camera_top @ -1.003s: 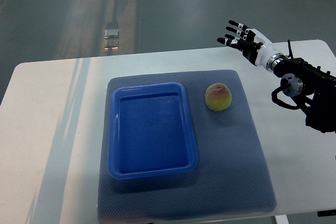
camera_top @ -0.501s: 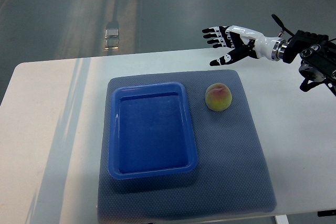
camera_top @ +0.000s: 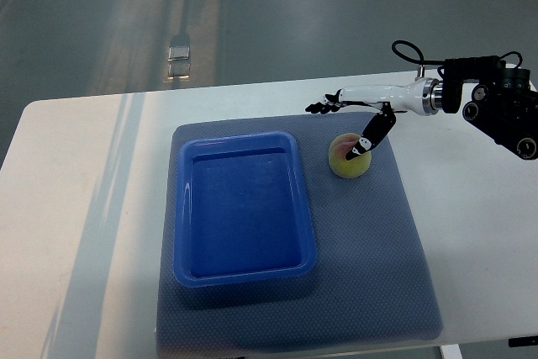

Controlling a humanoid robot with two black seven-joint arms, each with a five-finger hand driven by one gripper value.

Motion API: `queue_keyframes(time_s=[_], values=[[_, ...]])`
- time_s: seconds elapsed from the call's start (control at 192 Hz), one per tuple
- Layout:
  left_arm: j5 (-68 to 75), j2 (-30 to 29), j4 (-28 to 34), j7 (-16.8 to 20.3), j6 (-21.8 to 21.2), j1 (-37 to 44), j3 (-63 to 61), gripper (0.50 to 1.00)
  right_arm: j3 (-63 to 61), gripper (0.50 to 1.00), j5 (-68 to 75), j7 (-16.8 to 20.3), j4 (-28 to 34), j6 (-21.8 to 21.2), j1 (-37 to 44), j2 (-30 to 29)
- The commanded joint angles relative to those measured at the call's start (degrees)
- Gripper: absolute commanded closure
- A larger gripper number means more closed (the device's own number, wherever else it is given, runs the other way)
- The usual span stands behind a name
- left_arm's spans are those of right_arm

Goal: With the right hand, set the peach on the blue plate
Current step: 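Reach the right hand over the peach, fingers open downward, then close the right hand's fingers around the peach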

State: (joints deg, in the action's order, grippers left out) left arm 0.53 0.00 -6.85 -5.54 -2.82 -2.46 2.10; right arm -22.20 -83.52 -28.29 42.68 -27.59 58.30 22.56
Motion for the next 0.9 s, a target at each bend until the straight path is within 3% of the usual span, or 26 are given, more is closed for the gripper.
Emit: queue_keyframes(time_s=[0.0,0.266,0.543,0.893], values=[[0.0,0.0,0.0,0.0,0.0,0.0,0.0,0.5,3.6,0.57,-1.9,-0.4,1.4,2.0,0.6,0.4],[0.0,0.0,0.0,0.0,0.0,-0.2,0.0,0.5,9.3,0.57,-5.0,0.2,1.1,8.7,0.7,-0.1],[0.0,0.0,0.0,0.0,0.0,-0.2,0.0,0.5,10.4,0.576,-5.0,2.3,-0.2,10.6,0.6,-0.3],[0.0,0.0,0.0,0.0,0.0,-0.2,0.0,0.5,12.4,0.597,-5.0,2.3,-0.8,11.0,0.4,-0.3]])
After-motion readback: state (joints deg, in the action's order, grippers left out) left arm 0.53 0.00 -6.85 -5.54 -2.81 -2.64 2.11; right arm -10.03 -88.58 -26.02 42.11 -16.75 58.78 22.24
